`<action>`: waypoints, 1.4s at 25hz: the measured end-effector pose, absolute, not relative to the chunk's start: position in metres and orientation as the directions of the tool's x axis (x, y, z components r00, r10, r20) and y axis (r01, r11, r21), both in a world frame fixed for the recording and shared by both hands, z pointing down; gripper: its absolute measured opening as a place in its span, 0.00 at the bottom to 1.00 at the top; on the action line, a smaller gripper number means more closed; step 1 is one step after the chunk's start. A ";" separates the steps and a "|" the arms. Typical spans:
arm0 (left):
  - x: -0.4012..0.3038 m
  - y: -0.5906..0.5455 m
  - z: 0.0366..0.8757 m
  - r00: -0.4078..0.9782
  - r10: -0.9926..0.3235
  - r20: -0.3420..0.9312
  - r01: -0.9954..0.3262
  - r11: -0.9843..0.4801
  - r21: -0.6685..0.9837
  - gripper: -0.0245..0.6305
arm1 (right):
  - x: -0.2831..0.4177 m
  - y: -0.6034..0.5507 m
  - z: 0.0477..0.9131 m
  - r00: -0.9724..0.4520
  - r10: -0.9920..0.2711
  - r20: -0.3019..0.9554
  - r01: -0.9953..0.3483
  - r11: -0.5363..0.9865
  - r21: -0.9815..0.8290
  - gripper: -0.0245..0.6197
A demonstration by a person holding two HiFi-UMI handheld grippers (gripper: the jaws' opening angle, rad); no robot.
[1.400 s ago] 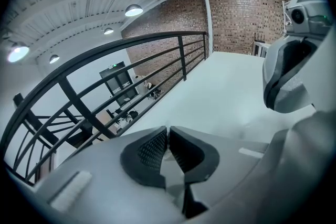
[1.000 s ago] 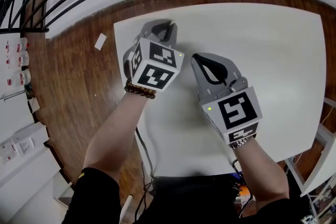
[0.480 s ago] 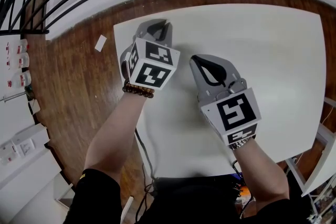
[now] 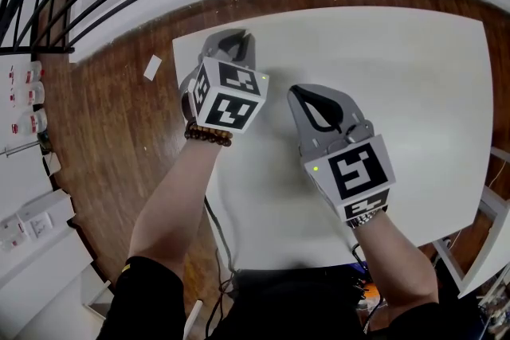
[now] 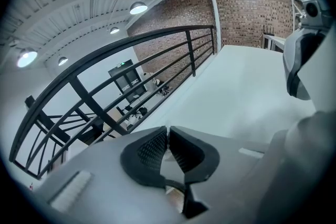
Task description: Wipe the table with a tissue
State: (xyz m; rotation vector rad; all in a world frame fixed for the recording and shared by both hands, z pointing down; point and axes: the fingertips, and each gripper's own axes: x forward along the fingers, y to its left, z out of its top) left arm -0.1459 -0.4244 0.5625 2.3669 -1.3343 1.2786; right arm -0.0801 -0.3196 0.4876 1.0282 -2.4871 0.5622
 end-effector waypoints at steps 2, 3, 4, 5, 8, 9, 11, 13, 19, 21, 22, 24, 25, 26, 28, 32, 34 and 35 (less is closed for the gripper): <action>-0.148 -0.426 0.563 0.238 -0.643 0.728 -0.757 -0.592 -0.275 0.08 | -0.081 -0.320 0.486 -0.655 -0.573 0.493 -0.728 0.652 -0.211 0.02; -0.150 -0.427 0.564 0.234 -0.645 0.727 -0.758 -0.590 -0.279 0.09 | -0.080 -0.320 0.486 -0.655 -0.573 0.493 -0.729 0.651 -0.211 0.02; -0.151 -0.427 0.564 0.230 -0.647 0.727 -0.758 -0.587 -0.283 0.09 | -0.080 -0.320 0.488 -0.654 -0.574 0.493 -0.730 0.650 -0.212 0.02; -0.152 -0.428 0.565 0.226 -0.649 0.726 -0.758 -0.585 -0.287 0.09 | -0.080 -0.320 0.488 -0.653 -0.575 0.493 -0.731 0.648 -0.212 0.02; -0.155 -0.429 0.566 0.213 -0.656 0.724 -0.759 -0.578 -0.300 0.09 | -0.079 -0.319 0.488 -0.650 -0.578 0.494 -0.734 0.646 -0.211 0.02; -0.156 -0.430 0.566 0.207 -0.659 0.723 -0.758 -0.575 -0.306 0.09 | -0.078 -0.319 0.487 -0.649 -0.579 0.493 -0.735 0.645 -0.210 0.02; -0.159 -0.431 0.568 0.190 -0.667 0.720 -0.754 -0.569 -0.328 0.09 | -0.079 -0.319 0.486 -0.649 -0.581 0.491 -0.735 0.646 -0.206 0.03; -0.163 -0.434 0.570 0.173 -0.679 0.714 -0.751 -0.560 -0.350 0.09 | -0.079 -0.322 0.485 -0.648 -0.583 0.490 -0.735 0.647 -0.202 0.02; -0.170 -0.432 0.553 0.146 -0.723 0.675 -0.759 -0.520 -0.392 0.08 | -0.072 -0.313 0.475 -0.642 -0.593 0.486 -0.741 0.643 -0.193 0.02; -0.171 -0.428 0.545 0.143 -0.734 0.663 -0.764 -0.508 -0.398 0.09 | -0.070 -0.307 0.471 -0.641 -0.596 0.483 -0.742 0.643 -0.191 0.02; -0.171 -0.425 0.540 0.142 -0.740 0.658 -0.766 -0.503 -0.400 0.09 | -0.068 -0.303 0.468 -0.641 -0.598 0.481 -0.742 0.643 -0.190 0.02; -0.172 -0.419 0.532 0.139 -0.748 0.649 -0.771 -0.493 -0.403 0.09 | -0.066 -0.296 0.462 -0.642 -0.601 0.476 -0.741 0.645 -0.185 0.02; -0.172 -0.416 0.528 0.138 -0.751 0.646 -0.773 -0.489 -0.404 0.09 | -0.065 -0.293 0.459 -0.641 -0.602 0.475 -0.742 0.646 -0.182 0.02; -0.173 -0.413 0.525 0.137 -0.754 0.643 -0.775 -0.486 -0.404 0.09 | -0.064 -0.290 0.456 -0.641 -0.603 0.476 -0.742 0.646 -0.180 0.02; -0.173 -0.405 0.518 0.136 -0.759 0.637 -0.779 -0.479 -0.405 0.09 | -0.061 -0.283 0.451 -0.639 -0.602 0.479 -0.742 0.648 -0.175 0.02; -0.173 -0.388 0.496 0.136 -0.772 0.621 -0.786 -0.466 -0.407 0.09 | -0.056 -0.267 0.436 -0.637 -0.597 0.488 -0.739 0.653 -0.165 0.02; -0.170 -0.379 0.486 0.139 -0.776 0.615 -0.788 -0.463 -0.406 0.09 | -0.053 -0.261 0.427 -0.636 -0.606 0.478 -0.741 0.652 -0.158 0.02; -0.169 -0.374 0.482 0.140 -0.778 0.613 -0.789 -0.462 -0.406 0.09 | -0.051 -0.258 0.423 -0.636 -0.615 0.465 -0.742 0.652 -0.153 0.02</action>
